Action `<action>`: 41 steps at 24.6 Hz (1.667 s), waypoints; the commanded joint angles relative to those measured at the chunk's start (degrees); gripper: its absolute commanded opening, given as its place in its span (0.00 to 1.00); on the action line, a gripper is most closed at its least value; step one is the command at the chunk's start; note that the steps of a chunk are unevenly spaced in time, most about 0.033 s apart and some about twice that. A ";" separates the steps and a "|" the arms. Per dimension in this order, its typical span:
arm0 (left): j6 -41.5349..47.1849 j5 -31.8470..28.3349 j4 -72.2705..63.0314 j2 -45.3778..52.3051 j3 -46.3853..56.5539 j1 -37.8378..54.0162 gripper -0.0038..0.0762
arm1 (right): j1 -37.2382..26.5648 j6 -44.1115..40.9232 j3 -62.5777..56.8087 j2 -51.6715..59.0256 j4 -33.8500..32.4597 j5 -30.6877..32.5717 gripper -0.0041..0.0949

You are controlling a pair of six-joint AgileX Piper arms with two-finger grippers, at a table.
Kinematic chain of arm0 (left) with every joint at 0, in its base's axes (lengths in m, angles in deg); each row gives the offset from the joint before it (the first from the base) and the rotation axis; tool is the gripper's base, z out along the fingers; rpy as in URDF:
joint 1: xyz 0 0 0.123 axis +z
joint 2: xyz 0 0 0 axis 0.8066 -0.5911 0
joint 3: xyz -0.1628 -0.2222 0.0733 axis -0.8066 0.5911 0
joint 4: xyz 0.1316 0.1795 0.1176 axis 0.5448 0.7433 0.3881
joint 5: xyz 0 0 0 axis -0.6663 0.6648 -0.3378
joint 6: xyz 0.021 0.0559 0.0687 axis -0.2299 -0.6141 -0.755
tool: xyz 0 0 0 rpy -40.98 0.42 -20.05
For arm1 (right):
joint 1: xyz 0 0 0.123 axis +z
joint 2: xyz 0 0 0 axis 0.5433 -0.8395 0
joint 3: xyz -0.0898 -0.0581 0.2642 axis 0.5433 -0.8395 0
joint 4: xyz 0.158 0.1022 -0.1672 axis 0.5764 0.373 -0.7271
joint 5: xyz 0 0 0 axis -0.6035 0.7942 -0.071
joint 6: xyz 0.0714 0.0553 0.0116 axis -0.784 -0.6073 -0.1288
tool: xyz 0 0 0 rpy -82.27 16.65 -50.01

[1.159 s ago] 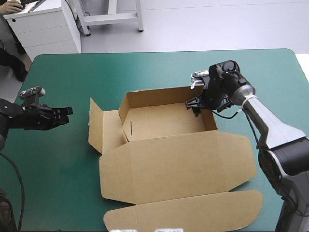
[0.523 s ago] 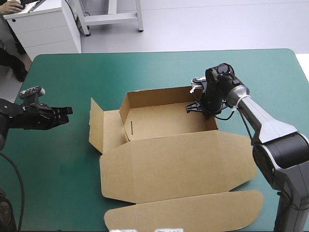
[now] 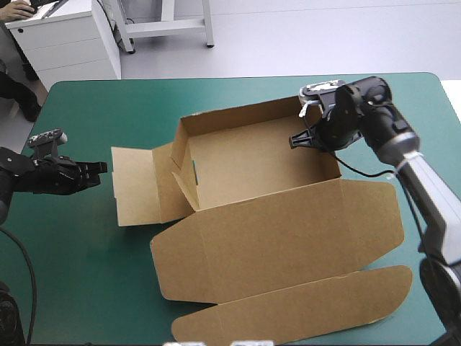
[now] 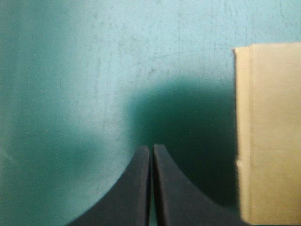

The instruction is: Fold the box

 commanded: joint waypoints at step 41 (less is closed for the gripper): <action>-8.68 2.44 -12.47 -1.94 -1.51 -2.97 0.74 | -0.33 -0.78 1.91 16.78 4.36 -0.83 0.03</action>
